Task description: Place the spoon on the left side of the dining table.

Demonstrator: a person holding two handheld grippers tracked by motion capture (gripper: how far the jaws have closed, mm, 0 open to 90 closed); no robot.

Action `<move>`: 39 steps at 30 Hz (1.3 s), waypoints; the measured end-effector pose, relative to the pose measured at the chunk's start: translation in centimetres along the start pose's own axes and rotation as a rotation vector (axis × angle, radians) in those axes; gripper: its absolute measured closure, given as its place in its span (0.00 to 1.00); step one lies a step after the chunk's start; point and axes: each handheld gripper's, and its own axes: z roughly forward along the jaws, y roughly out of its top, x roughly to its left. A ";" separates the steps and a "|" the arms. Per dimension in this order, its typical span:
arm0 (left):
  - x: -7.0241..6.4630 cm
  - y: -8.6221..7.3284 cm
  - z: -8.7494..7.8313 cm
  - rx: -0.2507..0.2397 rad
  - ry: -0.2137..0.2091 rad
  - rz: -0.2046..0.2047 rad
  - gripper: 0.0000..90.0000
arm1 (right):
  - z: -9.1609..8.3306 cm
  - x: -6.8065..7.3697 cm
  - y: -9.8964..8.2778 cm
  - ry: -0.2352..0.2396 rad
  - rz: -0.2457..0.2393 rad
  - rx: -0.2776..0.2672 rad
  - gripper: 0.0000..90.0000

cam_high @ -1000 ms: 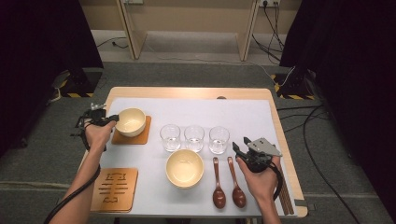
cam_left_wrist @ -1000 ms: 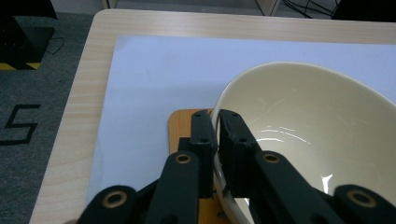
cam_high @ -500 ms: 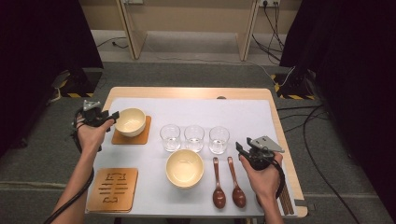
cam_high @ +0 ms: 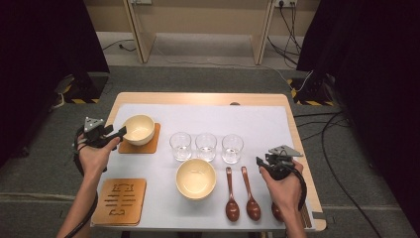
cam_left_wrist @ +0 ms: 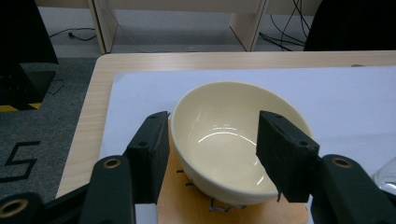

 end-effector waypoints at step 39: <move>-0.8 -5.6 -3.3 0.013 -0.013 -0.014 0.48 | 3.6 4.4 -0.8 0.063 0.074 0.524 0.82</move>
